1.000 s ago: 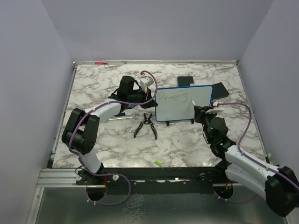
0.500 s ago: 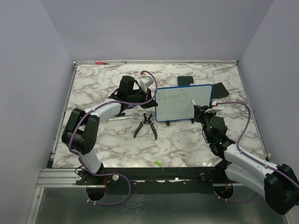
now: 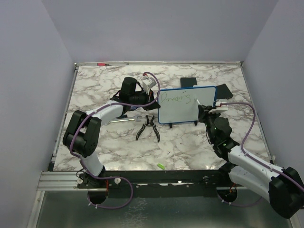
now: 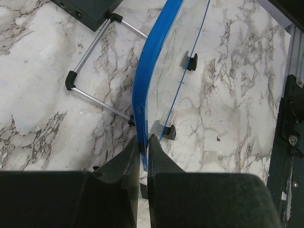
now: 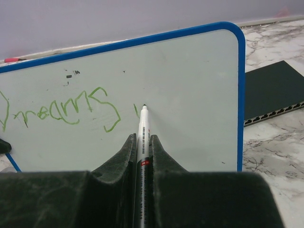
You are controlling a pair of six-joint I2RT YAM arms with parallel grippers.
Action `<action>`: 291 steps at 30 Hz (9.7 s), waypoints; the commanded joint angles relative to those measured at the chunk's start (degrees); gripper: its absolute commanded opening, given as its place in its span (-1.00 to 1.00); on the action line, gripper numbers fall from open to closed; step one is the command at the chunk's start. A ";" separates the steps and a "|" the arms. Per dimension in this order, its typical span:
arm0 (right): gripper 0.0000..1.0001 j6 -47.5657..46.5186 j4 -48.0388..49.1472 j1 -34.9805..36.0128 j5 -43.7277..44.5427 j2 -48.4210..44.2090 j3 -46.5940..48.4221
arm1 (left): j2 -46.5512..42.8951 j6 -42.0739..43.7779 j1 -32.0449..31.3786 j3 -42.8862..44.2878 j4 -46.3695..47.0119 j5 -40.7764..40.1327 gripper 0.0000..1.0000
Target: Write a sentence on the whiteboard
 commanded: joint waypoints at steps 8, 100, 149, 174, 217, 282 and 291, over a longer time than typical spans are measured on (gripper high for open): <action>-0.99 2.43 -1.51 -0.33 1.75 -0.37 -0.87 | 0.17 1.84 -0.72 0.24 -2.98 -2.24 -1.00; -0.98 -0.18 -6.00 -0.37 0.40 0.33 0.20 | -0.40 2.01 -0.75 0.24 -3.17 -2.41 -1.00; -0.98 -4.17 -3.82 -0.30 0.63 1.06 2.74 | -0.52 2.18 -0.80 0.16 -3.18 -2.57 -1.00; -0.98 1.99 -6.69 -8.42 -8.35 -6.42 0.87 | -0.66 1.84 -0.82 0.16 -3.18 -2.77 -1.00; -0.98 1.76 -5.91 -10.44 -14.40 -2.17 1.92 | -0.17 2.19 -0.80 0.24 -3.44 -2.87 -1.00; -0.98 0.40 -6.21 -10.42 -9.53 -4.10 1.99 | -0.14 2.25 -0.80 0.24 -3.54 -2.68 -1.00; -0.98 -0.09 -6.91 -10.40 -10.01 -4.58 2.19 | -0.14 2.36 -0.80 0.23 -3.53 -2.85 -1.00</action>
